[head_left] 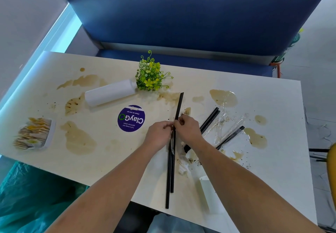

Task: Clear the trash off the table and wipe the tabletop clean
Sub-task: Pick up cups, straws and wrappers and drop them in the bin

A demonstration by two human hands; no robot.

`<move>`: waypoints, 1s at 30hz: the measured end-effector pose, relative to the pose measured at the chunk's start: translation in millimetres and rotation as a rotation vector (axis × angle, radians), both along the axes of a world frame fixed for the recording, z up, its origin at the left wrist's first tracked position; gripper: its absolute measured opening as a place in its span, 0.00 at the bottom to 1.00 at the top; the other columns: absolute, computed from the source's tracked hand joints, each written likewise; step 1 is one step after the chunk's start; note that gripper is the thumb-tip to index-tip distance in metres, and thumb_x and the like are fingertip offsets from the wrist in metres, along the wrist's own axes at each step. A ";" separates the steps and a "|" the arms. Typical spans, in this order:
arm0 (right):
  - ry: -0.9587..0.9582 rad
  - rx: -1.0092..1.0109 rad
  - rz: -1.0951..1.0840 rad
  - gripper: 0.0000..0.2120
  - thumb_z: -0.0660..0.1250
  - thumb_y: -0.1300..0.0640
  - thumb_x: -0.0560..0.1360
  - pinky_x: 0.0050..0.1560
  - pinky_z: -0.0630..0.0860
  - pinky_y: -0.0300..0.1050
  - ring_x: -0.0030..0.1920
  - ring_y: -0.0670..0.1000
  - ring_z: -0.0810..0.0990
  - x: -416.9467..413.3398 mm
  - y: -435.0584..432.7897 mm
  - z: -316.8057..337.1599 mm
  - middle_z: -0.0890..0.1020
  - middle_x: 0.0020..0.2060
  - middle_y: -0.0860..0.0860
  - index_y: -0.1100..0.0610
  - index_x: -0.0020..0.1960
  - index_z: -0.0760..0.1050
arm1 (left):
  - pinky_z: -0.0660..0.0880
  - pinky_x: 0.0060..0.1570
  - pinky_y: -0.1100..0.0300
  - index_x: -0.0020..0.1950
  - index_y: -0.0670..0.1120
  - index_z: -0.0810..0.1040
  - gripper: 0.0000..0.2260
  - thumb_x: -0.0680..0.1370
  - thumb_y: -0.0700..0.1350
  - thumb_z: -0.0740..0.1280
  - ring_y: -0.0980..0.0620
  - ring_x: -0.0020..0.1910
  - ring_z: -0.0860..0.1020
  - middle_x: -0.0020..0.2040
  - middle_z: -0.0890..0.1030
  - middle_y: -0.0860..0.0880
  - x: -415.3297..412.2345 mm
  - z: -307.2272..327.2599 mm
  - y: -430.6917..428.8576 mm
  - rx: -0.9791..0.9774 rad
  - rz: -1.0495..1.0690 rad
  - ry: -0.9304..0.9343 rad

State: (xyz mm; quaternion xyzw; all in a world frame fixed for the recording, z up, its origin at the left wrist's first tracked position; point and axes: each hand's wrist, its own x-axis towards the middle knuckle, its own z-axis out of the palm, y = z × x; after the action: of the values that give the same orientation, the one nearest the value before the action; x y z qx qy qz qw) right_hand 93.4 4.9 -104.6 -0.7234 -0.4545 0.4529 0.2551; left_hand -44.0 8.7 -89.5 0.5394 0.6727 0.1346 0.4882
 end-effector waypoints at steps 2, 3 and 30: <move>0.002 -0.002 0.008 0.13 0.65 0.54 0.79 0.33 0.64 0.37 0.35 0.43 0.71 0.1 1.5 -0.1 0.74 0.34 0.46 0.49 0.37 0.68 | 0.81 0.55 0.46 0.55 0.54 0.86 0.16 0.83 0.48 0.58 0.49 0.45 0.84 0.45 0.86 0.52 2.0 0.5 2.3 -0.047 0.087 -0.058; 0.004 -0.005 0.015 0.12 0.65 0.54 0.79 0.33 0.64 0.37 0.35 0.43 0.72 0.5 2.0 -0.3 0.74 0.34 0.46 0.49 0.37 0.69 | 0.82 0.55 0.46 0.51 0.55 0.87 0.16 0.83 0.52 0.58 0.49 0.45 0.85 0.44 0.87 0.52 2.8 1.1 4.0 -0.054 0.119 -0.068; 0.205 0.008 0.053 0.11 0.71 0.54 0.78 0.39 0.78 0.43 0.30 0.47 0.80 4.2 7.8 17.4 0.83 0.31 0.53 0.61 0.42 0.83 | 0.77 0.45 0.68 0.51 0.63 0.85 0.12 0.74 0.46 0.77 0.62 0.43 0.84 0.40 0.85 0.63 -15.2 25.8 2.6 0.192 -0.089 0.022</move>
State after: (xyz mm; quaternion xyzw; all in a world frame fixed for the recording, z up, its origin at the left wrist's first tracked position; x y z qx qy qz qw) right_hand 97.6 12.7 -87.2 -0.6599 -0.4468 0.5293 0.2912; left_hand -59.2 11.3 -63.7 0.6144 0.6375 0.1706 0.4325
